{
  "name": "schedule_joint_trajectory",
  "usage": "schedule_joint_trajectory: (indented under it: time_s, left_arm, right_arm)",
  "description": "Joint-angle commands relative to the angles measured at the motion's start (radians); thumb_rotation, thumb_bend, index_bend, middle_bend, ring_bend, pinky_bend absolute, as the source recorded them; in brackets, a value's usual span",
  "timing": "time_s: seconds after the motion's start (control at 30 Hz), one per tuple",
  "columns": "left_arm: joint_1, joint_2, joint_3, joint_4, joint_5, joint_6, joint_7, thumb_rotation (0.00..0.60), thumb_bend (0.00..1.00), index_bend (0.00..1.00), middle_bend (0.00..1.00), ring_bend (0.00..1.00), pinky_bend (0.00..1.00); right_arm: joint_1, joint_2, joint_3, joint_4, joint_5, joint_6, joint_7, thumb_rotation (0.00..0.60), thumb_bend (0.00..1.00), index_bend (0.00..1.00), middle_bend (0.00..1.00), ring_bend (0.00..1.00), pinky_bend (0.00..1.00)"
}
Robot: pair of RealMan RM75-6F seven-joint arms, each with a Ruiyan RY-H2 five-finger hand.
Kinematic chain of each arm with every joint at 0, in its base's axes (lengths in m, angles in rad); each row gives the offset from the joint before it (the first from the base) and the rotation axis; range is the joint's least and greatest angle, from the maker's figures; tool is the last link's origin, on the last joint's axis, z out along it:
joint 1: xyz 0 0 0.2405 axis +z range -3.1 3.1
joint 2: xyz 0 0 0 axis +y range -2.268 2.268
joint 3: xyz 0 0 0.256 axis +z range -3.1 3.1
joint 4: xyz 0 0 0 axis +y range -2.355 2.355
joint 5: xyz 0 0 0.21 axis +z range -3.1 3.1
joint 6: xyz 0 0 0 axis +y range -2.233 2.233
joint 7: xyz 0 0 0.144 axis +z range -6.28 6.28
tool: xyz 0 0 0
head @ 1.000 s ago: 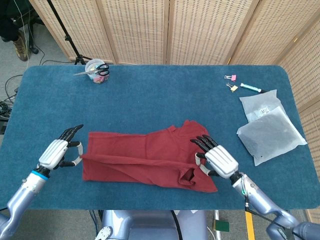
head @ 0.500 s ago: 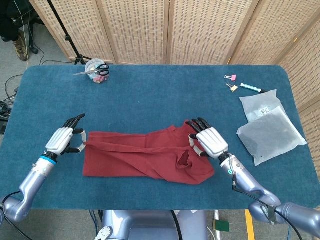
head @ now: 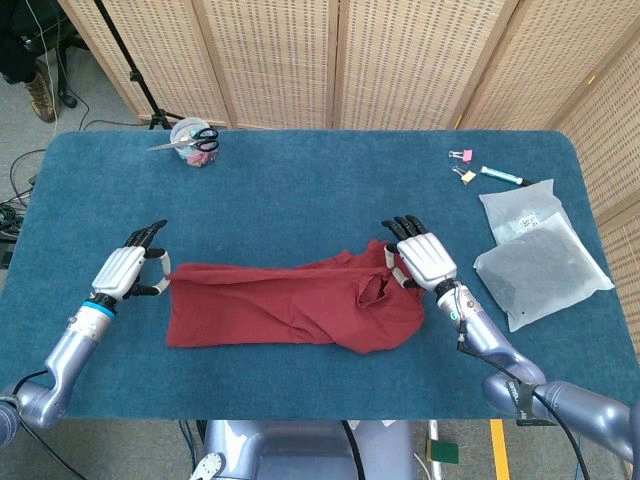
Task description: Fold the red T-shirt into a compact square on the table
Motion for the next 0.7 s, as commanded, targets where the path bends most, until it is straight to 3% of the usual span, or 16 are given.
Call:
schedule_joint_trajectory:
  time_s: [0.03, 0.53, 0.6, 0.67, 0.7]
  left_arm:
    - [-0.008, -0.013, -0.004, 0.018, -0.005, -0.012, 0.006, 0.600, 0.62, 0.72, 0.00, 0.00, 0.00]
    - [-0.035, -0.094, -0.021, 0.128, -0.036, -0.062, 0.038, 0.600, 0.60, 0.72, 0.00, 0.00, 0.00]
    - [-0.036, -0.106, -0.024, 0.143, -0.037, -0.057, 0.046, 0.600, 0.59, 0.66, 0.00, 0.00, 0.00]
    - [-0.037, -0.117, -0.027, 0.156, -0.038, -0.053, 0.049, 0.600, 0.55, 0.41, 0.00, 0.00, 0.00]
    - [-0.037, -0.120, -0.028, 0.160, -0.040, -0.053, 0.052, 0.600, 0.53, 0.31, 0.00, 0.00, 0.00]
  right_arm:
    - [0.015, -0.019, 0.002, 0.037, 0.017, -0.020, -0.012, 0.600, 0.59, 0.66, 0.11, 0.00, 0.00]
    - [0.044, -0.077, 0.004, 0.161, 0.069, -0.063, -0.020, 0.600, 0.58, 0.63, 0.11, 0.00, 0.00]
    - [0.044, -0.084, 0.005, 0.175, 0.077, -0.061, -0.027, 0.600, 0.55, 0.53, 0.10, 0.00, 0.00]
    - [0.041, -0.092, 0.008, 0.192, 0.094, -0.056, -0.044, 0.600, 0.45, 0.35, 0.05, 0.00, 0.00]
    - [0.040, -0.094, 0.009, 0.196, 0.105, -0.054, -0.055, 0.600, 0.35, 0.23, 0.02, 0.00, 0.00]
